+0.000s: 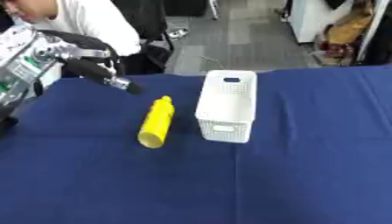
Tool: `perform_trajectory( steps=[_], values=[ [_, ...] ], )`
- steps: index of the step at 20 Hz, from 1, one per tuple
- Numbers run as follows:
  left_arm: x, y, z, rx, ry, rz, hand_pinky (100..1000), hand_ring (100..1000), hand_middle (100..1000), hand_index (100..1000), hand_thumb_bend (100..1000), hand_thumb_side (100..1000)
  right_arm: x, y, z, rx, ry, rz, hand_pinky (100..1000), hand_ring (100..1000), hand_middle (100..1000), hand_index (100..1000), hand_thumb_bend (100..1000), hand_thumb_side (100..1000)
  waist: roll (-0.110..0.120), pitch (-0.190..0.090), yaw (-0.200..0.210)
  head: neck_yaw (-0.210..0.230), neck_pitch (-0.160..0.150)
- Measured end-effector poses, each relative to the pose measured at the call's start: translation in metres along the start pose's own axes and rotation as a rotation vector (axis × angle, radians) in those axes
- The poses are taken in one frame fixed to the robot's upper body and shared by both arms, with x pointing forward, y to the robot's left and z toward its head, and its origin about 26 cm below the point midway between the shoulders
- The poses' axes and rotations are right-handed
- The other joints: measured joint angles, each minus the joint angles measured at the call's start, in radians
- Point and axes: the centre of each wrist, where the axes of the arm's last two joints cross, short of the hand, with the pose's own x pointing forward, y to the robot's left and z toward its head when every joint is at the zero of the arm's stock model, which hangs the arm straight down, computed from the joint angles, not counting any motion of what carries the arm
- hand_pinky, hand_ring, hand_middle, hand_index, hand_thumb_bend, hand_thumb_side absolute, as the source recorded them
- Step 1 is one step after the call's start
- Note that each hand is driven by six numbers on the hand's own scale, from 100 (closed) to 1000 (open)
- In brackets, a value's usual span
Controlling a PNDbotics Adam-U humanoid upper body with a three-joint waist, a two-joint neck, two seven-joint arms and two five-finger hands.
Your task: Pick up objects on the table and place them in the box.
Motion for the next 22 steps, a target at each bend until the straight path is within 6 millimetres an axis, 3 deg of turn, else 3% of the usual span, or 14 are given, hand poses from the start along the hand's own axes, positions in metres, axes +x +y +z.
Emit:
perform_trajectory(
  steps=[11,18,22],
  values=[
    [-0.032,-0.018,-0.036,-0.103,0.163,0.049,602,833,789,792,943,1000,-0.004,0.006,-0.007,-0.025,-0.007,-0.038,217,277,325,445,100,1000,0.011,0.023,-0.024,0.044,-0.016],
    [-0.040,-0.027,-0.049,-0.143,0.212,0.055,605,835,787,789,928,1000,-0.007,0.009,-0.014,-0.038,-0.026,-0.059,218,276,323,444,100,1000,0.016,0.038,-0.039,0.056,-0.018],
    [-0.042,-0.027,-0.052,-0.152,0.232,0.054,602,831,775,780,941,1000,-0.009,0.011,-0.018,-0.063,-0.023,-0.071,223,274,321,441,100,1000,0.021,0.048,-0.058,0.076,-0.046]
  ],
)
